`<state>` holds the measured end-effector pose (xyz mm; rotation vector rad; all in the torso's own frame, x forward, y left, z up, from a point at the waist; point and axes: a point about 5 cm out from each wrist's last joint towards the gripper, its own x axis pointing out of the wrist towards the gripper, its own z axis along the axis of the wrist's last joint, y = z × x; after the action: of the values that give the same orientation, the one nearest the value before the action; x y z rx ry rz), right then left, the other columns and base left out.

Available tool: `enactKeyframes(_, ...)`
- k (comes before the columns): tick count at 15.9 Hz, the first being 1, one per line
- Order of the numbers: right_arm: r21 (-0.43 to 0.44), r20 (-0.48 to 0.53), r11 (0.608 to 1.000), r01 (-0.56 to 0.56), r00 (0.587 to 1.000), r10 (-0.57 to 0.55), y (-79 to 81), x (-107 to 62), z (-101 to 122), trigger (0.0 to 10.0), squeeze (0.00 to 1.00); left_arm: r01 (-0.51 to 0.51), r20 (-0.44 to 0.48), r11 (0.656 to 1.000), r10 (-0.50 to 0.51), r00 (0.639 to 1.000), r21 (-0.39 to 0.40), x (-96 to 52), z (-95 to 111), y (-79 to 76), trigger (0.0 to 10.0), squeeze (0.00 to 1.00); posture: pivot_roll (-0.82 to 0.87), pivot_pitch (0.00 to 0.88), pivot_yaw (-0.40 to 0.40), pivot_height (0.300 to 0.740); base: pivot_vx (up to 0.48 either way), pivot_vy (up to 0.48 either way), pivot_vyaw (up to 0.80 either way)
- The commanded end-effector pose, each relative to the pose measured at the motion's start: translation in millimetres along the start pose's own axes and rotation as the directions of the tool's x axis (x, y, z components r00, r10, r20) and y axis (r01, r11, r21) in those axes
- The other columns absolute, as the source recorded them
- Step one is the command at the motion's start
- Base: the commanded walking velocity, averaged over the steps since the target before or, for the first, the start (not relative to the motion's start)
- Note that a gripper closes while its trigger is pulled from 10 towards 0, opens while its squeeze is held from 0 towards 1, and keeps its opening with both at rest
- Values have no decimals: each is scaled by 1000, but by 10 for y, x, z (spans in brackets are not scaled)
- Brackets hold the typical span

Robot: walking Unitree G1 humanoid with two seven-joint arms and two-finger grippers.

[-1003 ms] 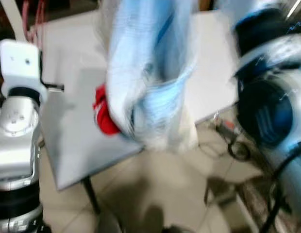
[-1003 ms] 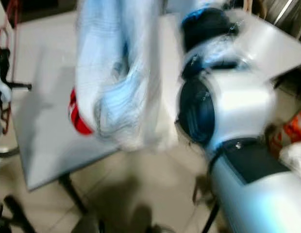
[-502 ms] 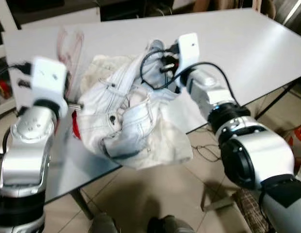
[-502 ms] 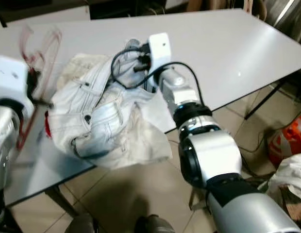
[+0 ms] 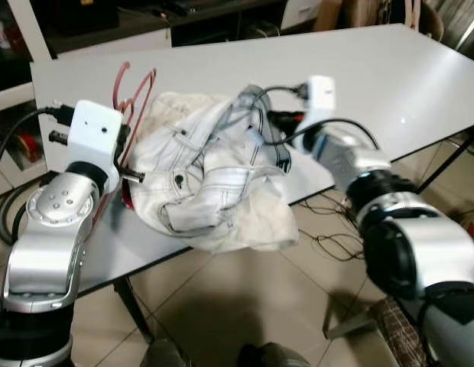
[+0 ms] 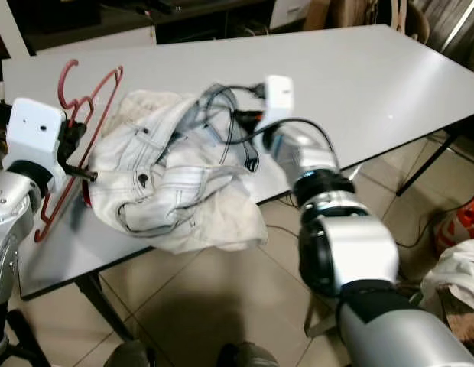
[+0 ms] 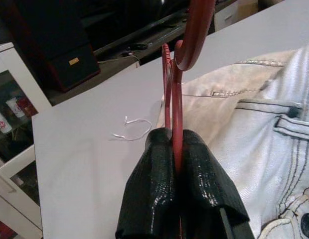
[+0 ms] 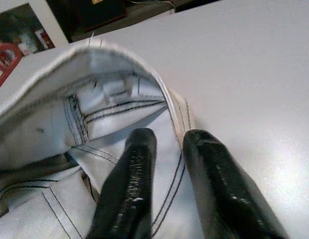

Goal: Hang hanger

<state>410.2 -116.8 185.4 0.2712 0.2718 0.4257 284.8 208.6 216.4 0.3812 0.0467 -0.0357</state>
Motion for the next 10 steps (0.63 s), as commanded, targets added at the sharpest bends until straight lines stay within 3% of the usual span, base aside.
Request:
enactKeyframes(1, 19, 33, 1000, -6, 999, 5, -68, -48, 118, 10000, 1000, -14, 29, 1000, 14, 999, 5, -2, 86, 22, 10000, 0, 84, 55, -100, 740, 0, 0, 0)
enactKeyframes(3, 11, 67, 990, -144, 988, 143, -80, -156, 365, 10000, 1000, -39, 19, 999, 39, 999, 0, -19, 77, 66, 10000, 0, 86, 57, -102, 740, 0, 0, 0)
enactKeyframes(4, 0, 133, 974, -225, 966, 223, -48, -234, 522, 10000, 0, -45, 28, 999, 44, 999, 9, -26, 88, 74, 10000, 0, 84, 60, -101, 740, 0, 0, 0)
enactKeyframes(5, -27, 248, 962, -273, 930, 271, -17, -364, 736, 10000, 0, -61, 43, 998, 61, 997, 2, -19, 121, 89, 10000, 0, 84, 62, -101, 740, 0, 0, 0)
enactKeyframes(6, -43, 284, 961, -273, 919, 274, -12, -410, 799, 10000, 0, -65, 51, 998, 65, 997, 0, -16, 136, 92, 10000, 0, 84, 62, -101, 740, 0, 0, 0)
enactKeyframes(7, -69, 401, 970, -232, 884, 240, -7, -570, 961, 10000, 0, -50, 73, 998, 53, 996, -39, -4, 193, 43, 10000, 0, 80, 66, -96, 740, 0, 0, 0)
enactKeyframes(10, -73, 550, 988, -135, 821, 153, 56, -962, 996, 10000, 0, 9, 123, 997, 0, 992, -73, 41, 311, -149, 10000, 0, 57, 64, -70, 740, 0, 0, 0)
